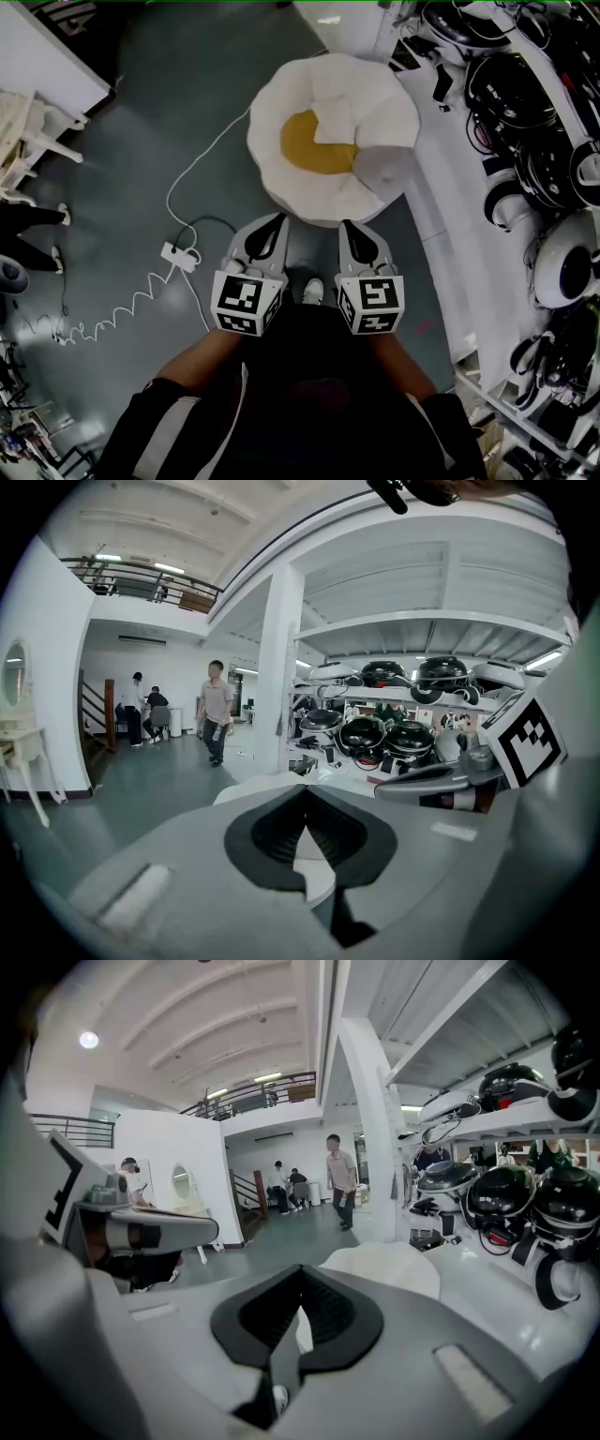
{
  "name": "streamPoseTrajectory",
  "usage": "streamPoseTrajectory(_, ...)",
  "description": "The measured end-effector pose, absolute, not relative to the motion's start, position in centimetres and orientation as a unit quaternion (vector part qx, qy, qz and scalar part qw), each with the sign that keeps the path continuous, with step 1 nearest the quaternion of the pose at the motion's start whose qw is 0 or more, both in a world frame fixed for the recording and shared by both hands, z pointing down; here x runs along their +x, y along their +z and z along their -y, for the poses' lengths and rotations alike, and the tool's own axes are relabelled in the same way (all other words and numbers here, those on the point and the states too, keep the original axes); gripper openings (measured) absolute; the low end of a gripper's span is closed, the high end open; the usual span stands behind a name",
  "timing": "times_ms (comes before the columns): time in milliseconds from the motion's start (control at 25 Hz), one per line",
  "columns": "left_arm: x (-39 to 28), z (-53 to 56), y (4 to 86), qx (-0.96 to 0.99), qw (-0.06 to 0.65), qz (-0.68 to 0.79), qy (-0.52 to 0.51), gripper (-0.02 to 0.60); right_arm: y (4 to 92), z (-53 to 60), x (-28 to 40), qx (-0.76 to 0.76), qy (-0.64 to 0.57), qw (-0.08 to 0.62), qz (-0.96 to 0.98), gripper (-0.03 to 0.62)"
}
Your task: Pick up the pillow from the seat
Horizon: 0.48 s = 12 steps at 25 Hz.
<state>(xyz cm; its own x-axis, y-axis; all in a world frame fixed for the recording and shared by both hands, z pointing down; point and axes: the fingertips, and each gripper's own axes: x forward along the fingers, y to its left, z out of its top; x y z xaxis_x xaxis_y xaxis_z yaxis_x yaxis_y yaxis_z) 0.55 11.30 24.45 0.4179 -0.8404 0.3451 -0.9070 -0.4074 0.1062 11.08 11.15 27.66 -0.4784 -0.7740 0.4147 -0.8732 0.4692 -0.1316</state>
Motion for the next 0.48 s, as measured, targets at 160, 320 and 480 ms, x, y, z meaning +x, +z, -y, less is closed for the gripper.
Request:
streamPoseTrajectory(160,1.3,-8.6,24.7,0.84,0.137,0.512,0.117,0.005,28.1,-9.0,11.1,0.492,0.159,0.159,0.841,0.002)
streamPoseTrajectory(320,1.8,-5.1,25.4,0.849,0.137,0.498,0.112,0.005,28.5,-6.2,11.2,0.5,0.155,0.166,0.836,0.002)
streamPoseTrajectory(480,1.3,-0.8,25.9,0.853,0.142,0.49,0.113,0.005,29.1,-2.7,10.7,0.506,0.156,0.178,0.829,0.002)
